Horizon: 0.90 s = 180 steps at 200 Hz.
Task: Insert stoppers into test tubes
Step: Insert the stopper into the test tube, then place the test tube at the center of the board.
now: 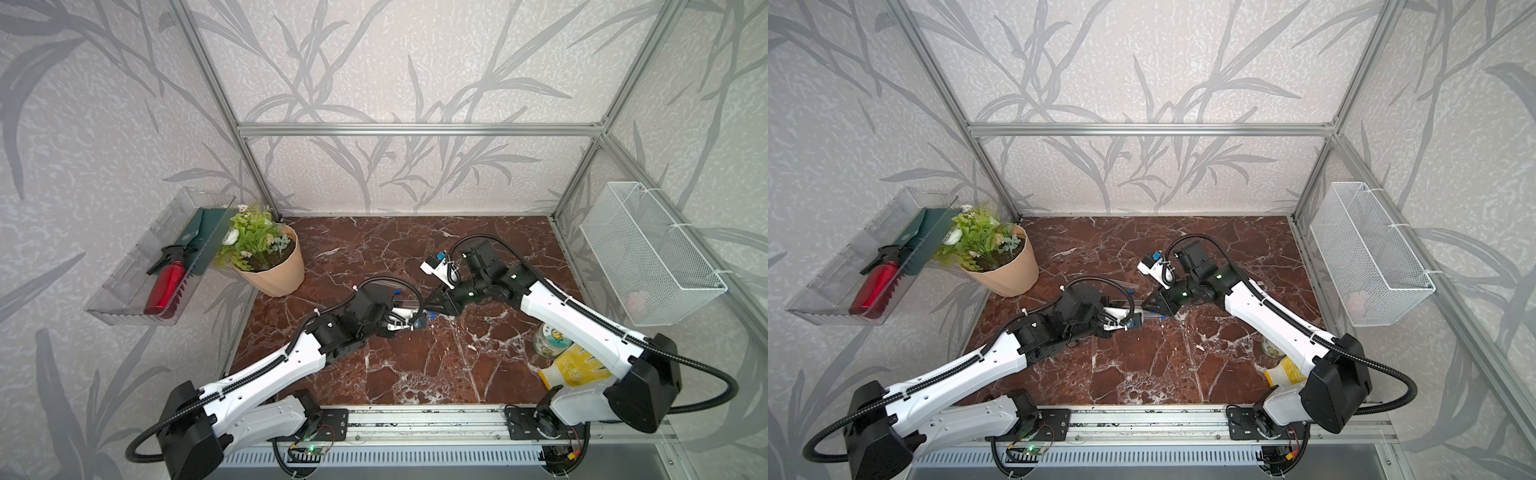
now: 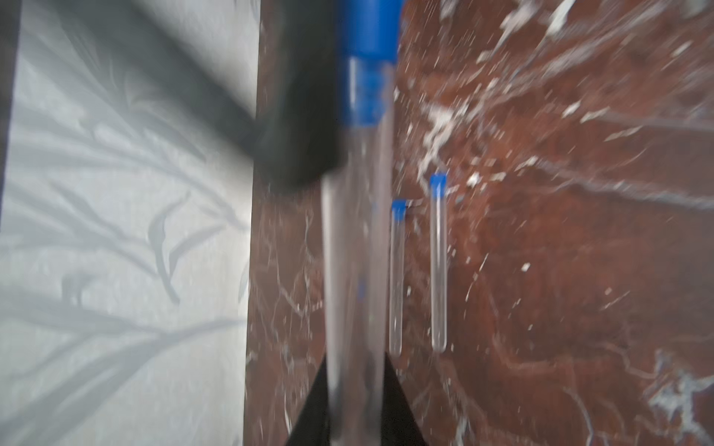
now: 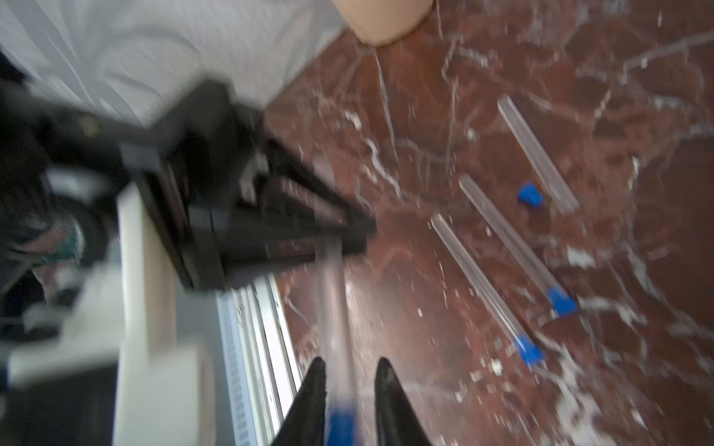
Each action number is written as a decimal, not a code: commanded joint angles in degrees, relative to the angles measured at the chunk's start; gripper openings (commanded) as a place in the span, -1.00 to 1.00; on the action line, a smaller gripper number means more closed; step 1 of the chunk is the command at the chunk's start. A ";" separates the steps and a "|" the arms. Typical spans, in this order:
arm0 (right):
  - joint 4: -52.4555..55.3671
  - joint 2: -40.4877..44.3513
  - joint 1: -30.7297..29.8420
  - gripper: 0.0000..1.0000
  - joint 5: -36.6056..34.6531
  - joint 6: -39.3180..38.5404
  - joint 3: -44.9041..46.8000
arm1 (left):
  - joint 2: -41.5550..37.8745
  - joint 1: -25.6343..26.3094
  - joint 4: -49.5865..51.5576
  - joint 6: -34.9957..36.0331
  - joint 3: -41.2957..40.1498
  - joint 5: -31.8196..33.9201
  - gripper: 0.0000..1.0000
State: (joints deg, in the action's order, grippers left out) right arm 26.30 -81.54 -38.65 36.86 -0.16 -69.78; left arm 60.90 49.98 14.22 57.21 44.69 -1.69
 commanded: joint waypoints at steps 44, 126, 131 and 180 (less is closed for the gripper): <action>-10.64 8.82 3.52 0.19 -5.27 0.86 1.87 | -5.13 -2.81 -2.32 0.91 -5.40 -11.71 -1.00; 3.01 14.25 7.84 0.15 -21.17 9.65 5.93 | 10.00 -10.75 27.43 -17.61 8.87 -21.83 -1.00; 3.46 14.30 7.85 0.12 -20.87 10.20 6.16 | 10.10 -10.84 27.25 -17.98 9.05 -22.12 -1.00; 6.45 11.76 7.87 -0.04 -11.34 21.42 5.93 | 7.87 -11.69 19.54 -22.76 7.18 -24.14 -1.00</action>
State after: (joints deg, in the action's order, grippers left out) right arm 29.85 -68.62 -30.94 20.75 13.63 -63.46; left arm 70.00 38.96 34.83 38.15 51.88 -22.90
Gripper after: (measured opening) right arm 0.491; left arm 0.160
